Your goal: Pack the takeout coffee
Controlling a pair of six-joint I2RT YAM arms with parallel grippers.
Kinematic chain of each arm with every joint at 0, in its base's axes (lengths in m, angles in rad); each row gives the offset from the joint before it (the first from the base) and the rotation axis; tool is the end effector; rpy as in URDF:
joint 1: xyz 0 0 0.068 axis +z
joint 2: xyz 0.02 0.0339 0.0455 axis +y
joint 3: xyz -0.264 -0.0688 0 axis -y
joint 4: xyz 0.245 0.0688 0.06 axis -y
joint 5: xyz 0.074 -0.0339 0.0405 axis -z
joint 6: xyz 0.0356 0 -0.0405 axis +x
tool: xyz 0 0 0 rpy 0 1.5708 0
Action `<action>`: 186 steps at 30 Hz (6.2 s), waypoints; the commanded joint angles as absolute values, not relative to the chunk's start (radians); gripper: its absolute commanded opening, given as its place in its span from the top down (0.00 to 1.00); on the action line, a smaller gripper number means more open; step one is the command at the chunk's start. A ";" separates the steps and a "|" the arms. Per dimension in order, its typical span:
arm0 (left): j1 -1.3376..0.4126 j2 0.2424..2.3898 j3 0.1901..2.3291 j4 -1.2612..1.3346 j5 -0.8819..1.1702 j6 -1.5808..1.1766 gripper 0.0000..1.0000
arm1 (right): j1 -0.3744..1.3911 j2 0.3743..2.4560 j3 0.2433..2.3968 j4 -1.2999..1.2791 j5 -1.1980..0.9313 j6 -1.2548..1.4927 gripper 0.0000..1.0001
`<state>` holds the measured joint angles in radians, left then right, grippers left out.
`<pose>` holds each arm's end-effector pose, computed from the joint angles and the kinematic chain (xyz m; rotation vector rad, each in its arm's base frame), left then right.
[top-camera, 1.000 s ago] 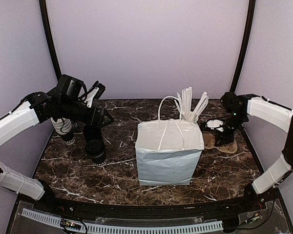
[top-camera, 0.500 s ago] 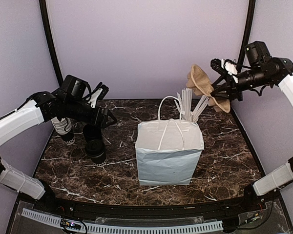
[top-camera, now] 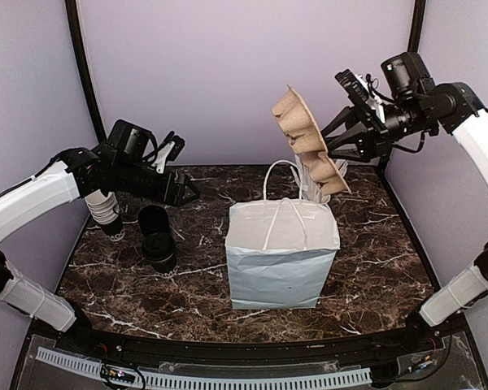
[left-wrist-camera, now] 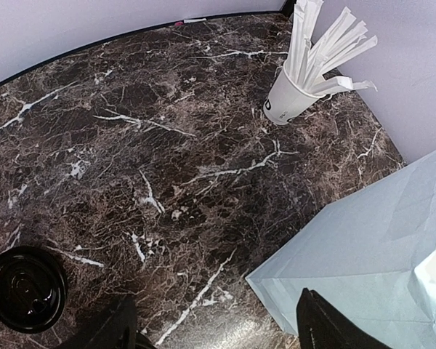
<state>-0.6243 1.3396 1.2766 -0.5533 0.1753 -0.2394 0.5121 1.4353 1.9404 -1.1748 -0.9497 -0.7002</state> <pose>0.2372 -0.1785 0.3519 0.5322 2.1950 -0.6684 0.1985 0.1448 0.4873 -1.5504 1.3623 0.9341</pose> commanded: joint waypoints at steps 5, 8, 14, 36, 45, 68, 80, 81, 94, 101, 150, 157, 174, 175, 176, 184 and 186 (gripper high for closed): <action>-0.620 1.331 1.313 -0.542 0.176 -0.263 0.22 | 0.651 1.468 1.818 -1.086 -0.972 -0.677 0.70; -0.620 1.328 1.314 -0.552 0.173 -0.261 0.22 | 0.663 1.470 1.765 -1.028 -0.968 -0.640 0.71; -0.621 1.295 1.314 -0.531 0.202 -0.264 0.24 | 0.666 1.459 1.668 -0.956 -0.955 -0.599 0.71; -0.760 1.130 1.206 -0.252 0.513 -0.190 0.35 | 0.667 1.353 1.443 -0.771 -0.740 -0.360 0.71; -0.958 1.215 1.282 -0.280 0.399 -0.083 0.38 | 0.667 1.368 1.465 -0.731 -0.842 -0.287 0.71; -1.099 1.495 1.356 -0.192 0.149 -0.149 0.23 | 0.663 1.352 1.437 -0.724 -0.826 -0.277 0.70; -1.124 1.465 1.281 -0.039 0.298 -0.140 0.23 | 0.654 1.349 1.436 -0.719 -0.831 -0.267 0.70; -1.126 1.454 1.262 -0.027 0.283 -0.139 0.23 | 0.653 1.347 1.436 -0.720 -0.832 -0.267 0.70; -1.140 1.460 1.234 0.008 0.186 -0.167 0.21 | 0.637 1.344 1.431 -0.713 -0.829 -0.262 0.71; -1.150 1.512 1.293 -0.042 0.229 -0.144 0.27 | 0.632 1.340 1.425 -0.707 -0.821 -0.258 0.71; -1.289 1.494 1.324 -0.006 0.148 0.034 0.89 | 0.738 1.518 1.777 -1.397 -0.370 -0.720 0.71; -1.289 1.490 1.303 0.029 0.141 0.037 0.89 | 0.792 1.517 1.777 -1.411 -0.291 -0.708 0.71; -1.289 1.421 1.204 0.122 0.140 0.034 0.85 | 0.894 1.529 1.666 -1.412 -0.147 -0.696 0.71; -1.289 1.414 1.202 0.123 0.138 0.032 0.76 | 0.897 1.531 1.663 -1.412 -0.143 -0.695 0.71; -1.289 1.409 1.199 0.125 0.135 0.031 0.65 | 0.901 1.534 1.663 -1.412 -0.140 -0.694 0.71; -1.289 1.222 1.130 0.122 0.033 0.062 0.42 | 0.924 1.565 1.674 -1.411 -0.095 -0.670 0.71; -1.288 1.168 1.105 0.113 -0.043 0.086 0.41 | 0.930 1.565 1.672 -1.413 -0.080 -0.663 0.71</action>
<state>-1.2835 1.2980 1.1397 0.0967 0.0776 0.0402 0.9123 1.5558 1.6733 -1.4078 -0.1169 -0.6891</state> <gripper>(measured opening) 0.578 0.288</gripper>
